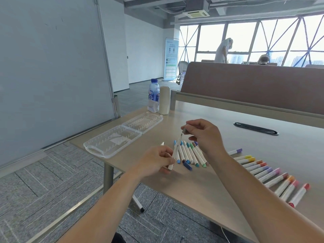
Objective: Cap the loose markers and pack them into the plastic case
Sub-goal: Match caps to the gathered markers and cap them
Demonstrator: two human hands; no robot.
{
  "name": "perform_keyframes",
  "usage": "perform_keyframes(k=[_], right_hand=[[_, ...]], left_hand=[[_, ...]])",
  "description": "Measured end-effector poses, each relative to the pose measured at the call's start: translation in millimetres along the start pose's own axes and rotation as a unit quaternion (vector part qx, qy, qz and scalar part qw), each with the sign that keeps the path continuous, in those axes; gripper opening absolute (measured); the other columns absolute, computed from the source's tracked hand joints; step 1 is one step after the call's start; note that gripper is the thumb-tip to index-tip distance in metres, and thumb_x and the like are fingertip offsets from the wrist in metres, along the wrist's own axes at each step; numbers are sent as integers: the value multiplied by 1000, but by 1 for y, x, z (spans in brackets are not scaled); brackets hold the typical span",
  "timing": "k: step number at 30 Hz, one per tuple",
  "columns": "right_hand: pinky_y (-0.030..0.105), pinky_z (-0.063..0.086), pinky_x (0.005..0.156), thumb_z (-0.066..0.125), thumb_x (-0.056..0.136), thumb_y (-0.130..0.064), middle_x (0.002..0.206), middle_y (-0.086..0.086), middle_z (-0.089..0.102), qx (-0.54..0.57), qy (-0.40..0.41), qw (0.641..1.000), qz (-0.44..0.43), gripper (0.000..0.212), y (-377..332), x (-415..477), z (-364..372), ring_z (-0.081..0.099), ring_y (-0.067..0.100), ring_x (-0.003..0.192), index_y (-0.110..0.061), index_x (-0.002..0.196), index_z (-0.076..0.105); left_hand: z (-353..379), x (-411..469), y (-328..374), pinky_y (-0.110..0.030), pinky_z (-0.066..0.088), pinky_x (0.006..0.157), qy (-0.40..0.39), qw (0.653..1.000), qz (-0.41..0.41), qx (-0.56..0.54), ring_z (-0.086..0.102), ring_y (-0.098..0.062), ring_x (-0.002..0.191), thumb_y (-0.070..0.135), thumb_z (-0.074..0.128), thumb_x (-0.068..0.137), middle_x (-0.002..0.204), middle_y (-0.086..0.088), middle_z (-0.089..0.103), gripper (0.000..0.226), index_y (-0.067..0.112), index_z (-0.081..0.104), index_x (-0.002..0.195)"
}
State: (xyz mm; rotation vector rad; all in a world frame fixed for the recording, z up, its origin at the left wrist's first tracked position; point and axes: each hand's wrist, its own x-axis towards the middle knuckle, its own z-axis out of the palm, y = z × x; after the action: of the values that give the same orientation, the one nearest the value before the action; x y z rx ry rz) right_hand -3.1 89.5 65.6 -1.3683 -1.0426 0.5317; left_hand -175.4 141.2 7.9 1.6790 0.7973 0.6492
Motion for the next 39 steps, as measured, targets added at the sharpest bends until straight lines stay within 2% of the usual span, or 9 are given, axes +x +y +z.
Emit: perform_keyframes(k=[11,19,23,26,29,31,34,36,39], right_hand=[[28,56,72,65,92,-7,86,-3,78,10,-19,1000,6,9,7,-6,4,74,11,80,-10,98,70],[25,59,76,64,93,-9,87,-3,77,27,5,999,15,11,17,-6,15,73,10,83,-14,101,70],[26,58,75,69,89,-9,92,-1,77,30,-10,999,17,23,27,-1,22,72,13,82,-19,110,68],[27,58,72,70,88,-8,90,1,76,-9,-24,999,21,23,34,13,28,69,14,77,-16,110,70],[28,54,65,71,86,-7,89,4,72,-92,-37,995,28,26,48,35,37,63,15,65,-7,112,70],[28,49,71,73,85,-13,93,3,69,-188,-53,980,17,26,59,48,45,61,15,71,-8,111,70],[29,48,83,73,85,-20,97,2,68,-290,-78,954,-1,24,75,62,55,64,19,91,-12,108,73],[32,49,85,73,84,-25,95,0,69,-322,-84,943,-4,21,83,68,59,65,21,95,-16,103,74],[34,50,89,72,84,-31,99,-4,69,-361,-104,927,-7,28,88,72,59,63,19,98,-25,112,71]], left_hand=[[7,-4,5,-32,58,66,15,1000,16,9,65,-20,69,9,61,96,76,-4,68,9,12,69,96],[10,-1,8,-30,53,61,45,998,21,30,62,-19,66,10,56,99,72,-2,66,14,14,65,89],[10,4,5,-27,54,57,43,999,18,-4,64,-17,62,12,58,98,73,-3,67,11,13,66,92],[1,8,2,-29,57,63,56,997,27,47,65,-14,65,22,58,99,74,0,68,17,12,70,93],[-16,15,2,-27,49,63,157,974,36,157,60,-12,62,31,60,96,71,1,66,20,17,70,86],[-27,22,2,-25,46,64,200,956,20,212,63,-12,69,32,60,93,77,3,68,16,21,68,84],[-33,34,-5,-29,51,75,197,934,-21,298,62,-9,82,34,60,91,86,10,66,10,27,65,87],[-34,42,-13,-35,53,80,183,922,-49,337,62,-13,85,39,63,89,88,8,65,15,24,63,91],[-32,50,-19,-37,51,81,160,910,-64,376,60,-18,87,42,71,84,93,3,62,26,20,61,94]])
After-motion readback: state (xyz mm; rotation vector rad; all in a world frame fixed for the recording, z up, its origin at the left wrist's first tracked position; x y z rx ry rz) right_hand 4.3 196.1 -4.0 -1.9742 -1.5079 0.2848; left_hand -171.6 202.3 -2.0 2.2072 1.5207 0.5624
